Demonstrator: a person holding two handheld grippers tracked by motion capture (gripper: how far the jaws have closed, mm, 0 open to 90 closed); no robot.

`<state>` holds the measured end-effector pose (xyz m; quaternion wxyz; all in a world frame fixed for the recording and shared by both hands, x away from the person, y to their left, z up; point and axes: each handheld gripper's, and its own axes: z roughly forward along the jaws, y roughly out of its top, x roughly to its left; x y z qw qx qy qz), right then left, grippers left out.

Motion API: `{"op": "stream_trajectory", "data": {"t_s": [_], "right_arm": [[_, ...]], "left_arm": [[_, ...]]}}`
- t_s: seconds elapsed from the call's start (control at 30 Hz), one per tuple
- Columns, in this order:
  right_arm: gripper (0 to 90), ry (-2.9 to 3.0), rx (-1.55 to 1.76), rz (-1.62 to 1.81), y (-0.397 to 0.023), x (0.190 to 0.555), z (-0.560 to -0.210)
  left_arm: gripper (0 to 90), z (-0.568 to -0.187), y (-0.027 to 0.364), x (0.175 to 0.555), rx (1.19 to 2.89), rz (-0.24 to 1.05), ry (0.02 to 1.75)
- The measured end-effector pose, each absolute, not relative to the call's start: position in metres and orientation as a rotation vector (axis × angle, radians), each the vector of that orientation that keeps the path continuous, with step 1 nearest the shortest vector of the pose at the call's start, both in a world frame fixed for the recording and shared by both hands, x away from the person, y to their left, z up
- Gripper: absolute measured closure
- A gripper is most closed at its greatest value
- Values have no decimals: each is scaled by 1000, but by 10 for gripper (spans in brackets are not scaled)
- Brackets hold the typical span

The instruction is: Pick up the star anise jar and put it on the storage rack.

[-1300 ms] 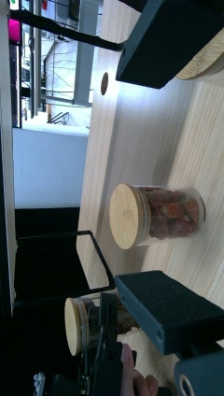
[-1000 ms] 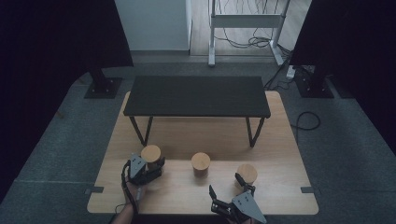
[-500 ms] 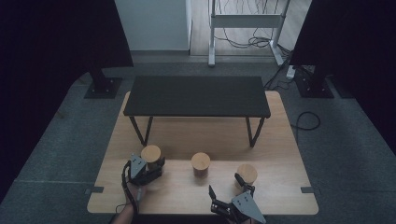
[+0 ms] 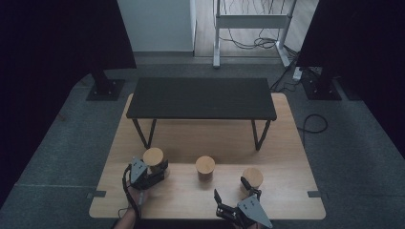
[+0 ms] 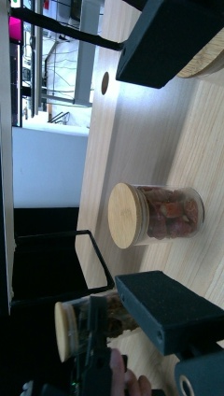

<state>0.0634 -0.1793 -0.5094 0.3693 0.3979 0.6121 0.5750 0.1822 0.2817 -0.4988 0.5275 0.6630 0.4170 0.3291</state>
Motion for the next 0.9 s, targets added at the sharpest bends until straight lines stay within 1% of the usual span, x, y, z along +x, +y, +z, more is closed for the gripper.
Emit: {"op": "stream_trajectory", "data": {"t_s": [0.3,0.9], "right_arm": [[34,1576,1017,1472,-178,63,-509],[34,1576,1019,1467,-178,63,-510]], "left_arm": [[266,-487,293,175,1520,792,966],[266,-470,299,164,1458,772,900]]}}
